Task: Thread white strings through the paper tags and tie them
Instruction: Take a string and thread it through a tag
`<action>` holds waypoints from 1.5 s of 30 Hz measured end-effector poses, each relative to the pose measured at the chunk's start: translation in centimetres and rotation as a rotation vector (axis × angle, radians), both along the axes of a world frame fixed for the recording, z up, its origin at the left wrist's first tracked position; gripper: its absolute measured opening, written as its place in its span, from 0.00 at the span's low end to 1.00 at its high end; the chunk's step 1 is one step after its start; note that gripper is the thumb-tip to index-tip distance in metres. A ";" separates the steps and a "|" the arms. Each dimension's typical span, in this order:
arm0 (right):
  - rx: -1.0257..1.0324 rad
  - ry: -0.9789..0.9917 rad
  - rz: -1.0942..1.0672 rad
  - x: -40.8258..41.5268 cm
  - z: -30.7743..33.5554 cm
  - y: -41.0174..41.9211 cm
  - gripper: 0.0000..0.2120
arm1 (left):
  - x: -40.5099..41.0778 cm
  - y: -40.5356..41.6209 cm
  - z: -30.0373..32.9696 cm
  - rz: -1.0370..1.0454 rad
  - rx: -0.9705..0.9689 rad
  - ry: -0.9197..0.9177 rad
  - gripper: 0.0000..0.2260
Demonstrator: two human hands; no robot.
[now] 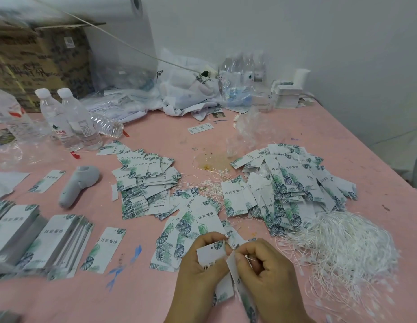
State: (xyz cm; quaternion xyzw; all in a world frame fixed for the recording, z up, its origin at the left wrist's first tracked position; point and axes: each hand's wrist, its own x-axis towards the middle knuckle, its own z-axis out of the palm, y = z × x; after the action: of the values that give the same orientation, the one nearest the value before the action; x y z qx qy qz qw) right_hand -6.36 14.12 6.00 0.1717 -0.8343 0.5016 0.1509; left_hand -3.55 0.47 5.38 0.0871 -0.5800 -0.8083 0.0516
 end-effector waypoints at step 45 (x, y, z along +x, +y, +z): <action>-0.038 -0.177 0.076 -0.8 -0.3 0.6 0.13 | 0.0 0.6 -0.2 0.012 -0.070 -0.052 0.12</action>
State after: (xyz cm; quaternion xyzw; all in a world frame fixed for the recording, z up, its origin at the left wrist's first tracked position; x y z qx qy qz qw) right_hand -7.14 14.70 5.70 0.1553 -0.8275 0.5361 0.0606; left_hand -3.55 1.03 5.14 0.1100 -0.6084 -0.7847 0.0443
